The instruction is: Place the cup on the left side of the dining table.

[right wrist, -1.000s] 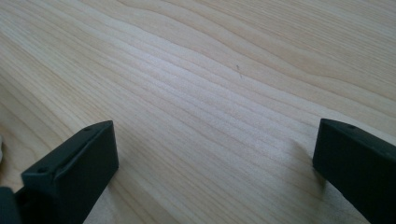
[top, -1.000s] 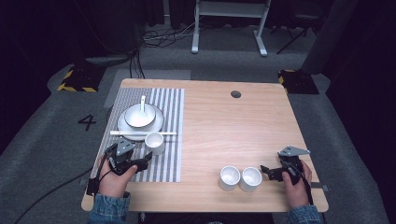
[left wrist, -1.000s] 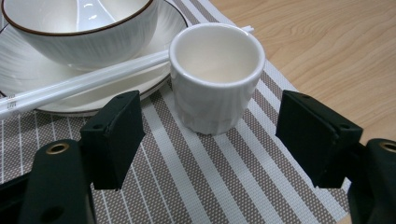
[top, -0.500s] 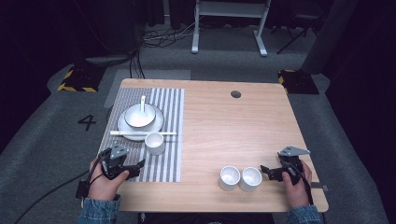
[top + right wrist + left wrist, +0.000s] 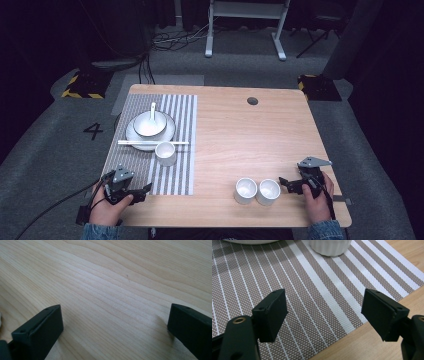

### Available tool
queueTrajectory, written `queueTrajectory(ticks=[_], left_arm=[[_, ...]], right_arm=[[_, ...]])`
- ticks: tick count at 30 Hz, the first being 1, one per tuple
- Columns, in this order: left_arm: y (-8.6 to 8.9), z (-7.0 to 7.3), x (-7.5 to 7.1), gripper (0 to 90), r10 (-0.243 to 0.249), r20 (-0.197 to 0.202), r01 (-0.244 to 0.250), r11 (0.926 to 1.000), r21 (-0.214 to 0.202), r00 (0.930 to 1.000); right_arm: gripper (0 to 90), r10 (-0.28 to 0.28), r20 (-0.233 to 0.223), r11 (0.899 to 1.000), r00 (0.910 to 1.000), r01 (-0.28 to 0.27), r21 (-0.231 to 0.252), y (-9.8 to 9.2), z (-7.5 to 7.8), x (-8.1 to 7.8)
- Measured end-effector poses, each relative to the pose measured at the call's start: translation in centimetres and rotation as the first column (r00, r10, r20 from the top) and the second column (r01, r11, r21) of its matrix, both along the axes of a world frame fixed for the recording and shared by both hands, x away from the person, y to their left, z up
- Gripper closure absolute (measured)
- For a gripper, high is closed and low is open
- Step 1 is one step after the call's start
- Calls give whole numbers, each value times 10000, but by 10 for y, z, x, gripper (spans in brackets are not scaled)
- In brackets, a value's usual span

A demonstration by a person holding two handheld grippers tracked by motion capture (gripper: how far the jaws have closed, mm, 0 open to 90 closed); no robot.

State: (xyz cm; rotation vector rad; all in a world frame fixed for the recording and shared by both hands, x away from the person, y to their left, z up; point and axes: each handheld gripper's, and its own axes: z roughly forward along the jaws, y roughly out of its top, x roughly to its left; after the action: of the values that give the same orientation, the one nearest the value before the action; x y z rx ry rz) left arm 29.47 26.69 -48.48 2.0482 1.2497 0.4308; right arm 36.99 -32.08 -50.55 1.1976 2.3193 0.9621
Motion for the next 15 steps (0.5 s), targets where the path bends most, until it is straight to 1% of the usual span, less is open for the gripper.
queueTrajectory(ticks=[2, 3, 6, 7, 8, 9, 10, 11, 12, 13, 14, 15], left_arm=[[-1, -3, -3, 208, -113, 136, 113, 9999, 15, 9998], [-2, -5, -4, 208, -36, 203, 37, 10000, -42, 9998], [-7, -13, -8, 199, 293, 609, -288, 9995, -91, 9977], [-11, -17, -10, 198, 360, 575, -360, 9994, -17, 9977], [-11, -17, -10, 201, 360, 575, -360, 9994, -17, 9977], [-13, -17, -11, 201, 414, 578, -421, 9991, 94, 9975], [-15, -17, -12, 201, 361, 652, -381, 9988, 299, 9972], [-16, -17, -13, 201, 381, 693, -408, 9984, 380, 9969], [-18, -17, -13, 201, 424, 675, -452, 9981, 407, 9968], [-18, -18, -12, 199, 486, 549, -515, 9973, 519, 9973], [-18, -19, -10, 190, 648, 123, -653, 9969, 437, 9978], [-18, -20, -10, 190, 711, 113, -715, 9968, 347, 9974]], right_arm=[[2, 0, 0, 10000, 10000, 0, -2, 0, 0, 0], [2, 0, 0, 10000, 10000, 0, -2, 0, 0, 0], [2, -1, 0, 10000, 10000, 1, -2, 0, 0, 0], [2, -1, 3, 10000, 10000, 1, -4, 0, 0, 0], [2, -1, 5, 10000, 10000, 1, -5, 0, 0, 0], [2, -1, 5, 10000, 10000, 1, -5, 0, 0, 0], [3, 6, 10, 10000, 10000, -6, -10, 0, 0, 0], [3, 19, 5, 10000, 10000, -19, -12, 0, 0, 0], [3, 19, 5, 10000, 10000, -19, -12, 0, 0, 0], [3, 19, 4, 10000, 10000, -19, -11, 0, 0, 0], [2, 12, 10, 10000, 10000, -12, -10, 0, 0, 0], [3, 19, 4, 10000, 10000, -19, -13, 0, 0, 0]])
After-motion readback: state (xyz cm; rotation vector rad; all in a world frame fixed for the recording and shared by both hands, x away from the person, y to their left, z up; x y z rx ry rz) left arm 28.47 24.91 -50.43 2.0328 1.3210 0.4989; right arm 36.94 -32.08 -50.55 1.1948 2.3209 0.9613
